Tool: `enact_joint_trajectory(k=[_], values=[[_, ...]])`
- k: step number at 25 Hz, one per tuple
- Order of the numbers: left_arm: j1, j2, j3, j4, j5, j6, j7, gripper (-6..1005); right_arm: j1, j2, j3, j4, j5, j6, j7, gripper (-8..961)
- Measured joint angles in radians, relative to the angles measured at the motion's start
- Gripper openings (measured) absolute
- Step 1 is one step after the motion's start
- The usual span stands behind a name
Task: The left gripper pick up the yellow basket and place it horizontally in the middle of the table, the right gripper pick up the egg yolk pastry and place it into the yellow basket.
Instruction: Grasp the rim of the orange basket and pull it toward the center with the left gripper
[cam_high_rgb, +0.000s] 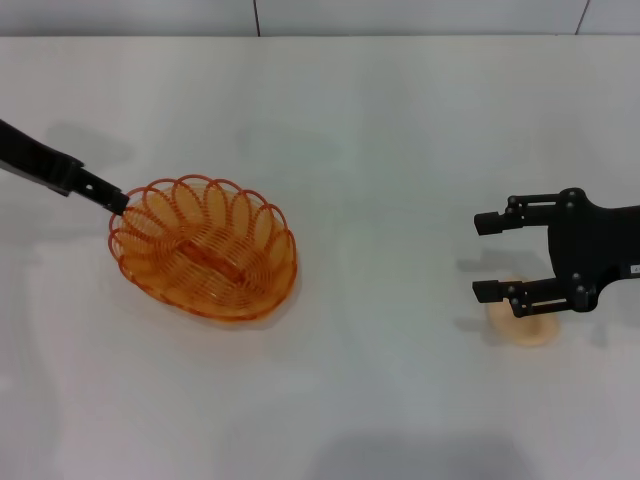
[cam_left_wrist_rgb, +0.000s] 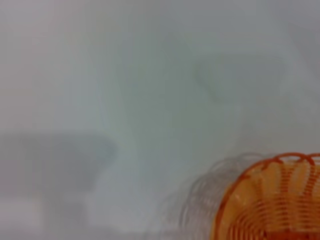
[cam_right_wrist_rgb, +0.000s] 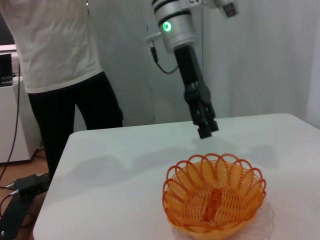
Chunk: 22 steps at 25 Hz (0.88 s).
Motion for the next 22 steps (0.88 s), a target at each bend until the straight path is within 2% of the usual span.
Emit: enact_joint_trajectory(k=[12,22], values=[[-0.009,-0.059,0.028,-0.114,0.004,-0.163,0.066,870,0.001,0.000,-0.011,0.002,0.000,0.008,0.001,728],[-0.005,-0.061,0.028,-0.166,0.004,-0.228,0.070,866,-0.008,-0.001,-0.004,0.001,0.007,0.014,-0.003,728]])
